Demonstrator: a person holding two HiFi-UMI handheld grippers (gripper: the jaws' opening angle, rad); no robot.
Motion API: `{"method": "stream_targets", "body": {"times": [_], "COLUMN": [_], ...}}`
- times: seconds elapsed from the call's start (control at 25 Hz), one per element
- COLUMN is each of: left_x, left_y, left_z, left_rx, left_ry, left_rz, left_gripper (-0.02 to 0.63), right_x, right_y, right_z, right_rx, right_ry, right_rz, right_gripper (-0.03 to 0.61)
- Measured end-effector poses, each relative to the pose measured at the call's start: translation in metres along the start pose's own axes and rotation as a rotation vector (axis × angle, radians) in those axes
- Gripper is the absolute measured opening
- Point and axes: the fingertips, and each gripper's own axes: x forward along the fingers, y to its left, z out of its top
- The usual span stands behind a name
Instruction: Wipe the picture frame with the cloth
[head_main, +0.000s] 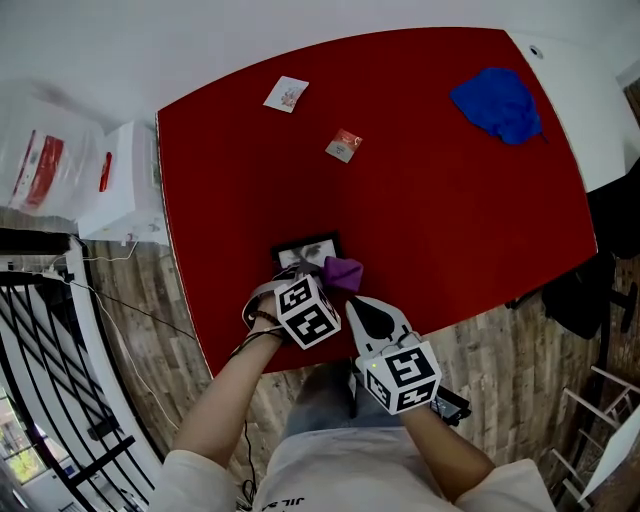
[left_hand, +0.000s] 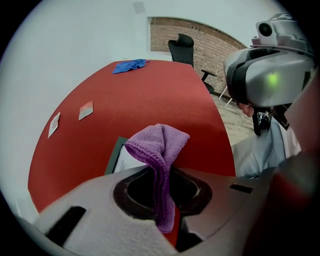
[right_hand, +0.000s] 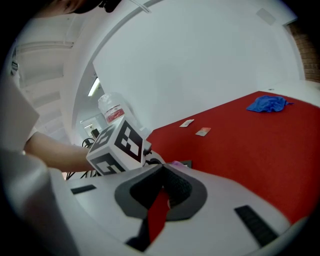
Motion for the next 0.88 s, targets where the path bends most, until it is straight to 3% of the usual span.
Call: {"method": "stream_targets", "body": {"times": [0.48,0.6,0.88], "left_x": [0.006,0.005,0.010], "left_y": [0.083,0.076,0.014], "left_z": [0.027,0.028,0.007], "left_rx": [-0.012,-0.009,0.019], "left_ry": [0.032,0.029,0.023], "left_rz": [0.089,0.079,0.063], "left_gripper": [0.057,0.057,0.057], "right_x": [-0.004,-0.005,-0.005], "right_y": [-0.013,-0.017,-0.014], "right_z": [0.001,0.001,0.002], "right_rx": [0.006,0.006,-0.008], "right_ry": [-0.002,-0.002,-0.007], "right_rz": [-0.023,-0.024,-0.011], "right_gripper": [0.005,0.005,0.005]}}
